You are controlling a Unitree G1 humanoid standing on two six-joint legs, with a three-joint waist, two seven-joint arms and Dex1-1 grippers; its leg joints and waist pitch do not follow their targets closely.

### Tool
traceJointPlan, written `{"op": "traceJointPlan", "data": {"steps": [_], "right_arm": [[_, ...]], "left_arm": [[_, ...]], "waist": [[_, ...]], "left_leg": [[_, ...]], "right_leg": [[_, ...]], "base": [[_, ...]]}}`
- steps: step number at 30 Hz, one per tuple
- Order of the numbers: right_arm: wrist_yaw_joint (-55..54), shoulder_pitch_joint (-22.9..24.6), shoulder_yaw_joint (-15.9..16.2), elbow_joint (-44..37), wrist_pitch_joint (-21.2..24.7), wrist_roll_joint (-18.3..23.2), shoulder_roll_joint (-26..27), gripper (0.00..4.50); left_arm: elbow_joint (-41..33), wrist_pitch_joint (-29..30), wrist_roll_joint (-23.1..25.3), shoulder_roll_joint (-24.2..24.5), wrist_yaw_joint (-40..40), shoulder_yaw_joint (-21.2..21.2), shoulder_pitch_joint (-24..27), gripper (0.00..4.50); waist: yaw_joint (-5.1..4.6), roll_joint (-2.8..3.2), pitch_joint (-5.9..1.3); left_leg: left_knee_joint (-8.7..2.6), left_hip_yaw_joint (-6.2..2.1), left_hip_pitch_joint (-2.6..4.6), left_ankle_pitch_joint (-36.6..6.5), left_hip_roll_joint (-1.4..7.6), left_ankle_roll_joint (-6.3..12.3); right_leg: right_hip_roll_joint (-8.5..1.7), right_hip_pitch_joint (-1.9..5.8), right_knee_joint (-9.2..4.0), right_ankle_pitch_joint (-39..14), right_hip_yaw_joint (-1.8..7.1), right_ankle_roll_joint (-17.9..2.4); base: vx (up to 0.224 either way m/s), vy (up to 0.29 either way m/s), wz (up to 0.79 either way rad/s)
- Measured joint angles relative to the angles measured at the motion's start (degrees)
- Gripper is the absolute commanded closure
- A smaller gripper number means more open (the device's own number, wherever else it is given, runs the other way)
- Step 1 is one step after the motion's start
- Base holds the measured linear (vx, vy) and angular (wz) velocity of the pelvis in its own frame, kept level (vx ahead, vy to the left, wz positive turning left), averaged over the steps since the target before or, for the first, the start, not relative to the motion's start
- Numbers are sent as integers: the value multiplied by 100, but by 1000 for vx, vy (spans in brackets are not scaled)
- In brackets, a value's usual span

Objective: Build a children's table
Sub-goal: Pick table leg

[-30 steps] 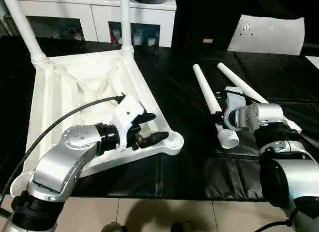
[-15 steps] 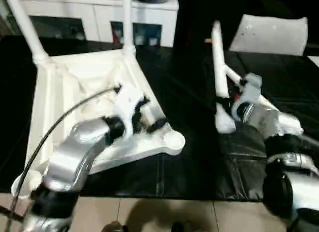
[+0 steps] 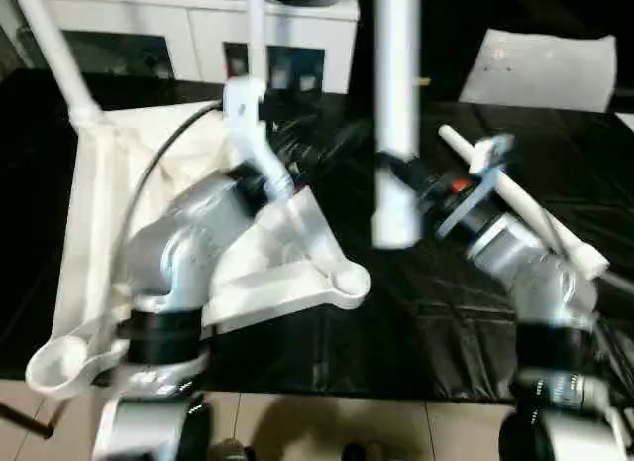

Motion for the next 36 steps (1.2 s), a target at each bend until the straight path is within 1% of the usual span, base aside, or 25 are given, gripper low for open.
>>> {"op": "traceJointPlan", "data": {"steps": [3,6,7,9,10,11,17,19,22,23,24,26,31,32,36], "right_arm": [[150,98,215,-305,111,116,73,264],[210,137,322,-430,147,171,79,264],[228,198,363,-501,148,172,72,264],[262,305,496,-584,155,170,68,264],[261,323,564,-593,155,163,59,264],[250,330,659,-609,137,112,34,264],[16,330,1011,-699,-461,-548,-34,264],[-91,330,1162,-703,-688,-776,-47,264],[-269,330,1475,-702,-1168,-1272,-82,264],[-324,331,1609,-702,-1379,-1476,-84,264],[-393,332,1739,-702,-1552,-1665,-90,264],[-509,341,1955,-702,-1755,-1909,-52,264],[-824,432,2106,-695,-2067,-2253,135,264],[-850,433,2114,-692,-2083,-2276,142,264],[-1009,435,2183,-555,-2425,-2394,220,264]], "left_arm": [[58,112,-192,-135,50,44,-31,0],[62,134,-203,-182,53,29,-32,0],[65,134,-204,-184,53,32,-32,17],[108,149,-282,-211,59,89,-32,17],[112,179,-377,-225,72,146,-32,38],[111,209,-455,-245,118,213,-36,38],[88,199,-453,-256,348,258,-35,86],[74,199,-411,-260,503,258,-29,104],[39,198,-309,-315,834,266,2,126],[34,188,-265,-342,960,279,26,143],[35,152,-198,-371,1059,288,46,143],[35,85,-81,-420,1200,277,77,159],[21,-51,184,-545,1561,171,82,196],[21,-61,196,-557,1602,165,82,205],[-52,-170,216,-730,1922,167,81,241]], "waist": [[12,0,0],[21,-2,-1],[25,-2,-1],[32,-2,-1],[37,-2,-1],[48,-3,-1],[124,-2,-1],[133,-2,-1],[139,-2,-1],[137,-2,-1],[137,-3,-1],[138,-3,0],[157,-3,0],[154,-3,0],[139,-3,0]], "left_leg": [[-11,-5,-7,2,1,3],[-18,-5,-17,5,2,9],[-17,-5,-17,5,1,9],[-19,-4,-19,4,-1,10],[-20,-4,-22,4,-1,10],[-23,-4,-23,4,-1,10],[-35,-4,-21,4,0,8],[-35,-4,-20,4,0,8],[-35,-4,-20,4,0,8],[-35,-4,-20,4,0,8],[-35,-4,-20,4,0,8],[-35,-4,-21,4,0,8],[-35,-5,-24,4,-1,8],[-34,-5,-25,4,-1,9],[-35,-5,-26,4,0,8]], "right_leg": [[0,7,-30,1,-11,1],[0,12,-58,3,-14,4],[-1,14,-60,3,-14,4],[-3,15,-61,3,-14,5],[-3,12,-61,4,-14,4],[-3,11,-61,5,-14,4],[-3,7,-59,5,-16,6],[-3,7,-59,5,-16,6],[-3,7,-60,5,-16,6],[-3,7,-60,5,-16,7],[-3,7,-60,5,-16,7],[-2,7,-61,5,-16,8],[-3,8,-67,3,-16,12],[-3,9,-68,3,-15,13],[-2,5,-67,4,-16,14]], "base": [[0,0,0],[0,0,0],[0,0,0],[0,0,0],[0,0,0],[0,0,0],[0,0,0],[0,0,0],[0,0,0],[0,0,0],[0,0,0],[0,0,0],[0,0,0],[0,0,0],[0,0,0]]}}
